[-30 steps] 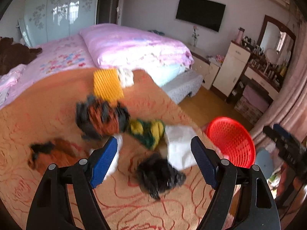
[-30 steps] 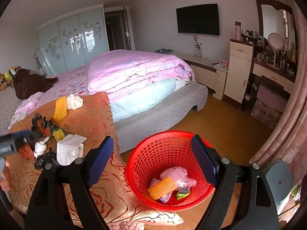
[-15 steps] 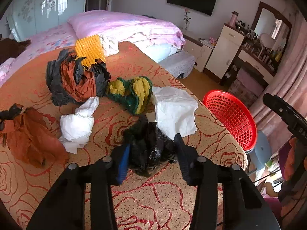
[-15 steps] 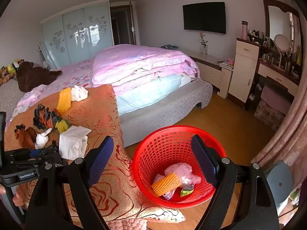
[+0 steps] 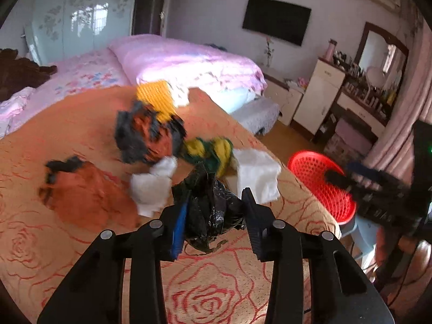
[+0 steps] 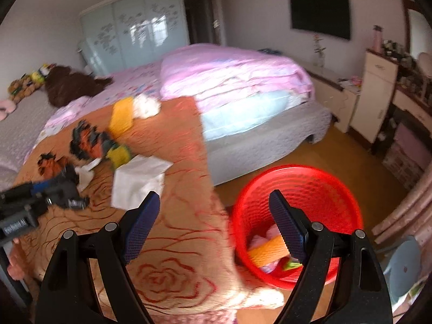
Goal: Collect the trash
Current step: 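Grasp the black plastic bag with the left gripper while the right gripper grasps the white tissue, then carry the black bag and white tissue over the red basket and open both grippers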
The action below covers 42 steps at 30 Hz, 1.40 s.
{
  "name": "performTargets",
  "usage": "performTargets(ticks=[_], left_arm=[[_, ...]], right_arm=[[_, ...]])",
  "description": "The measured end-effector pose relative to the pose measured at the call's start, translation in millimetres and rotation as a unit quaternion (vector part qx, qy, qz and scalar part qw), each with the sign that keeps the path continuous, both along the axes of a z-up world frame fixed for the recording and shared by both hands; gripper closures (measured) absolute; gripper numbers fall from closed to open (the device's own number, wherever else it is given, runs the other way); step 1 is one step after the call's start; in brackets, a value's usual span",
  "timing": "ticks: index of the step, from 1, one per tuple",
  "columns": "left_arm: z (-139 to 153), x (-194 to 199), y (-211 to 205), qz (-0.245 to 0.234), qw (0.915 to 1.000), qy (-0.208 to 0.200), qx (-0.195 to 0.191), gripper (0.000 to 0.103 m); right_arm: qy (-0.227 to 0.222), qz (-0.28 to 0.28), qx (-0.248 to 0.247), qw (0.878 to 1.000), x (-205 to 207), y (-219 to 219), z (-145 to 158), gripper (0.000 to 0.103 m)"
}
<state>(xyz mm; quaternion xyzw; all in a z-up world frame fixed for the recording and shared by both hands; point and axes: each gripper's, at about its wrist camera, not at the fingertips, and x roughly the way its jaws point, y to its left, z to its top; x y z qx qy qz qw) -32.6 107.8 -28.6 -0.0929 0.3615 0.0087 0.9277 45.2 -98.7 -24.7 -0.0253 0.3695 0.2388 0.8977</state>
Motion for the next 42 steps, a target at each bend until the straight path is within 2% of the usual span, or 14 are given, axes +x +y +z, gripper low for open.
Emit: performTargets(ticks=[9,18,21,22,26,29,34,42], left_arm=[[20,-10,31,0.049,0.9984,-0.027,-0.005,0.067],[22,-14,39,0.057,0.9979,-0.031,-0.006,0.067],[22,-14,38,0.057,0.9979,-0.03,-0.007,0.067],[21,-14,38,0.057,0.9979,-0.03,-0.007,0.067],[19,-15,36,0.057,0.998,-0.027,-0.007,0.067],[19,-15,36,0.057,0.998,-0.028,-0.007,0.067],[17,-16,36,0.054,0.9981,-0.028,-0.007,0.067],[17,-17,35,0.051,0.9982,-0.031,-0.005,0.067]], right_arm=[[0.018,0.082,-0.008,0.996,5,65,-12,0.023],[0.03,0.094,-0.036,0.994,13,100,-32,0.023],[0.026,0.094,-0.043,0.994,11,102,-35,0.034],[0.027,0.098,-0.046,0.994,10,103,-36,0.041],[0.026,0.099,-0.044,0.994,9,101,-35,0.054],[0.028,0.101,-0.039,0.994,8,96,-33,0.061],[0.024,0.108,-0.034,0.993,4,90,-27,0.067],[0.019,0.104,-0.019,0.994,-4,76,-14,0.068]])
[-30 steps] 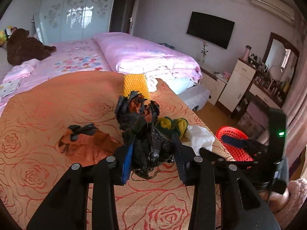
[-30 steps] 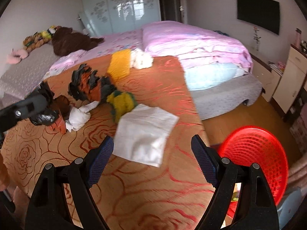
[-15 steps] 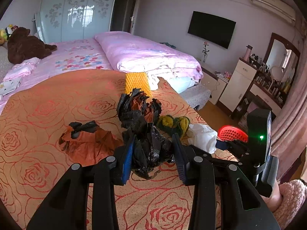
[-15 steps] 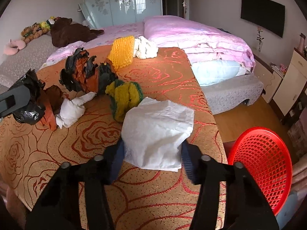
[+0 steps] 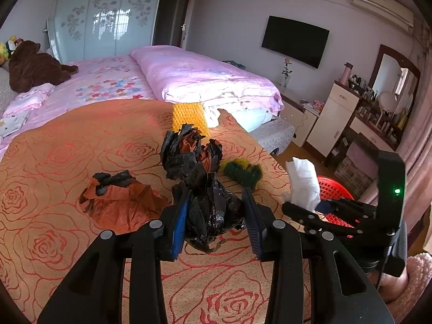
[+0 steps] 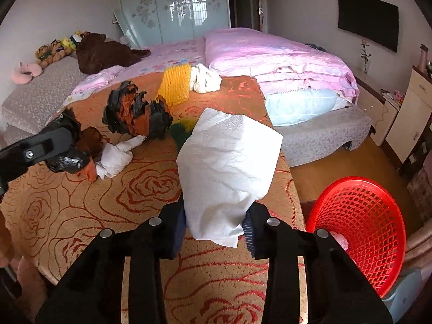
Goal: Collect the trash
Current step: 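Carry the black bag and white tissue over the red basket and open both grippers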
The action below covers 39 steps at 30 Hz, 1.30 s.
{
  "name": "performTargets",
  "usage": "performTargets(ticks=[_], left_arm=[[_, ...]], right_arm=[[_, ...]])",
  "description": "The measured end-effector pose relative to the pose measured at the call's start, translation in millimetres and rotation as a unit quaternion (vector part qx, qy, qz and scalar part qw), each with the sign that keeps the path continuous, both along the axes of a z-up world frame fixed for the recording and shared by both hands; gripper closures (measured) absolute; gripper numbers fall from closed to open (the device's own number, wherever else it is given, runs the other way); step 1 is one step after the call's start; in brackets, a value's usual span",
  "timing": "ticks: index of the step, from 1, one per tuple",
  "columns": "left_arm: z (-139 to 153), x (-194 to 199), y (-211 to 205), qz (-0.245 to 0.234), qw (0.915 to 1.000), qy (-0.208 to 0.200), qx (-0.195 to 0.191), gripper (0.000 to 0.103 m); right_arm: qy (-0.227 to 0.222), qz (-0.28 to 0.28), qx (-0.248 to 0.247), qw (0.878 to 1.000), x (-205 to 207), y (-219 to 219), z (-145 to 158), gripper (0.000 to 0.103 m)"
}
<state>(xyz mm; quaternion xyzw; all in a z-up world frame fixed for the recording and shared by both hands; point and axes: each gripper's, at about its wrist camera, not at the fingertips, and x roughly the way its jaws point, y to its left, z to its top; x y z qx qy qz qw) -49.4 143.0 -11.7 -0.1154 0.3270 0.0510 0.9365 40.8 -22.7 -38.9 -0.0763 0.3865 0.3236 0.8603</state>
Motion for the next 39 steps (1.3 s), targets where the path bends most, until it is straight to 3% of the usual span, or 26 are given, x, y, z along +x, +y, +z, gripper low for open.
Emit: performTargets(ticks=[22,39], left_arm=[[14,20,-37,-0.041,0.9986,-0.014,0.032,0.067],[26,47,-74,-0.08,0.9949,-0.021,0.056,0.067]], right_arm=[[-0.052,-0.079,0.028,0.995,8,-54,48,0.068],[-0.062,-0.15,0.039,0.986,19,-104,58,0.068]])
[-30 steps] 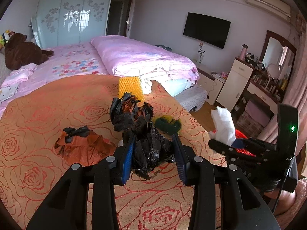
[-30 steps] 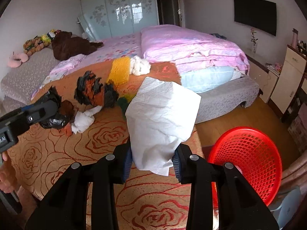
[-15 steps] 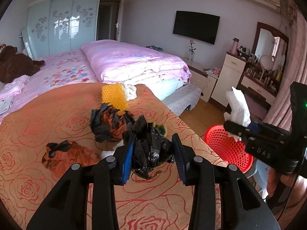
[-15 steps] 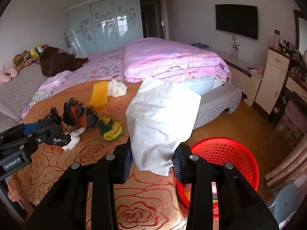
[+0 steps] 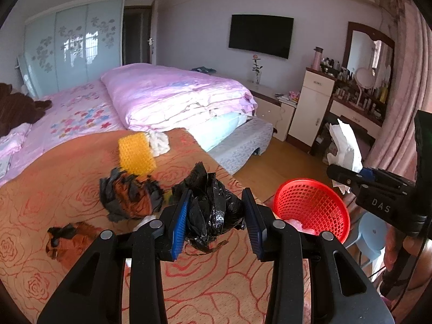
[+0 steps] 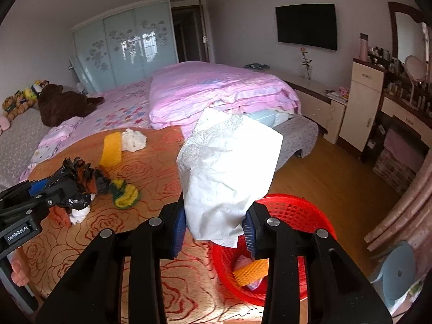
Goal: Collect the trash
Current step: 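Carry the black bag and white tissue over the red basket and open both grippers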
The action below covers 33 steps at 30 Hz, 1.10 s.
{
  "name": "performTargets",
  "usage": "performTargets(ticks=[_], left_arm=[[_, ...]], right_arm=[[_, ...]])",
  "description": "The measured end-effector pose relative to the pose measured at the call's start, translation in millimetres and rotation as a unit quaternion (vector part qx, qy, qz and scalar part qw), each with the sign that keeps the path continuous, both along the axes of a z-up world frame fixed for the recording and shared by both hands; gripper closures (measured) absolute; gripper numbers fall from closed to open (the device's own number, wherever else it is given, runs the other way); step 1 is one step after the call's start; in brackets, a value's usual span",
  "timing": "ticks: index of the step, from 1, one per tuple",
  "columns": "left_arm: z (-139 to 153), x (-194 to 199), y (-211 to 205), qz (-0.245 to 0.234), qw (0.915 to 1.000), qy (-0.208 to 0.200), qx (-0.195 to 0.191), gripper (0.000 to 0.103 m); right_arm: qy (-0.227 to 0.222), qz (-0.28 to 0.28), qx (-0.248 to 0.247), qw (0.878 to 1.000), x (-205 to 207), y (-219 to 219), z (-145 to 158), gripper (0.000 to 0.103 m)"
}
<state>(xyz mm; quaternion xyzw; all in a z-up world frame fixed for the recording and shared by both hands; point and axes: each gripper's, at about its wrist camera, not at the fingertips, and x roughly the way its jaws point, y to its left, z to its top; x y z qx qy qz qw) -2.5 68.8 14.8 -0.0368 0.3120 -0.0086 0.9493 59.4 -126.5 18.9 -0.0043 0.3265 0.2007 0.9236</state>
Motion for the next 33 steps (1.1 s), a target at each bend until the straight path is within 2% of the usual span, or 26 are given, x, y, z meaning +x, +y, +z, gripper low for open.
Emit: performTargets(ticks=[12,20,33], left_arm=[[-1,20,-35,-0.04,0.9991,-0.001,0.016,0.067],[-9,38,-47,-0.061,0.998,0.015,-0.005,0.067],[-16,63,-87,-0.116,0.9925,0.031,-0.024,0.067]], right_arm=[[-0.006,-0.038,0.003,0.999,6,-36,3,0.068],[-0.002,-0.064,0.005,0.998,9,-58,-3,0.068],[0.029,-0.109,0.016,0.994,21,-88,-25,0.068]])
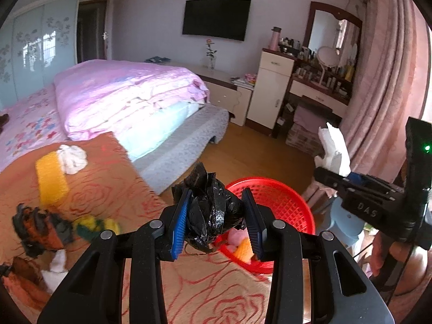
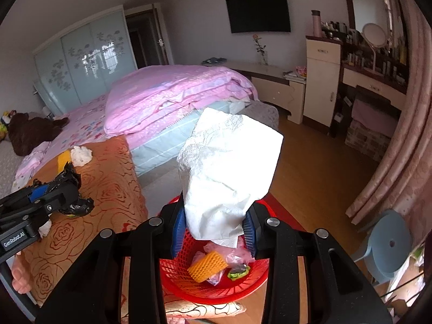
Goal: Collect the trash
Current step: 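Carry the black bag and white tissue over the red basket and open both grippers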
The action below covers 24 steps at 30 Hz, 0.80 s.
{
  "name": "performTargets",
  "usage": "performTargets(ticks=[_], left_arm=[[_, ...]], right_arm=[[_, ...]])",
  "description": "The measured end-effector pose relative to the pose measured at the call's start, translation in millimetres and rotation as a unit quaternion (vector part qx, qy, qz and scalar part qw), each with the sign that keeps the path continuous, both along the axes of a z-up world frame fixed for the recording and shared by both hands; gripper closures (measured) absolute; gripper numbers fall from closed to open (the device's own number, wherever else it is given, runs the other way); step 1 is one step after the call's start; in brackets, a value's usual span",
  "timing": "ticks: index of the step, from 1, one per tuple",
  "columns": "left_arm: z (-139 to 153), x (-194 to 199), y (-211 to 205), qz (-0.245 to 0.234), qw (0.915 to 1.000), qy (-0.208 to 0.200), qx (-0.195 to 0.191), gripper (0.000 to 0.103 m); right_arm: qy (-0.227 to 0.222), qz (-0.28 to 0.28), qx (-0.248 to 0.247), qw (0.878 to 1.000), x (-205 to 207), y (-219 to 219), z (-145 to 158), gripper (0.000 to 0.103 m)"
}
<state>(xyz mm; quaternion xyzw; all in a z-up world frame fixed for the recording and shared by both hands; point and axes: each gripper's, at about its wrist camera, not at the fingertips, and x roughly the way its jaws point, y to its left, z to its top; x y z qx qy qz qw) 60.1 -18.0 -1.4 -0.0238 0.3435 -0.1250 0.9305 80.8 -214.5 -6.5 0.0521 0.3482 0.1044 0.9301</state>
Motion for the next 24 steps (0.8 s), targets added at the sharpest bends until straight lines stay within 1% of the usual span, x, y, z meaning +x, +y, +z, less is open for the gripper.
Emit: performTargets(ticks=[6,8,13,17,24], left_arm=[[-7,8,-7,-0.016,0.9994,0.017,-0.025,0.067],[-9,12,-10,-0.018,0.9992,0.023,-0.027,0.067],[-13,25,-24,-0.025,0.9989,0.033,-0.022,0.067],[-19,34,-40,-0.036,0.9986,0.038,-0.005,0.067],[-40,49,-61,-0.06,0.9963,0.059,0.019,0.066]], right_arm=[[0.007,-0.011,0.007,1.0,4,-10,-5,0.068],[0.008,-0.014,0.008,1.0,5,-12,-6,0.068],[0.015,-0.027,0.009,0.999,8,-19,-10,0.068],[0.02,-0.034,0.007,0.999,11,-25,-16,0.067],[0.041,-0.042,0.001,0.998,21,-33,-31,0.067]])
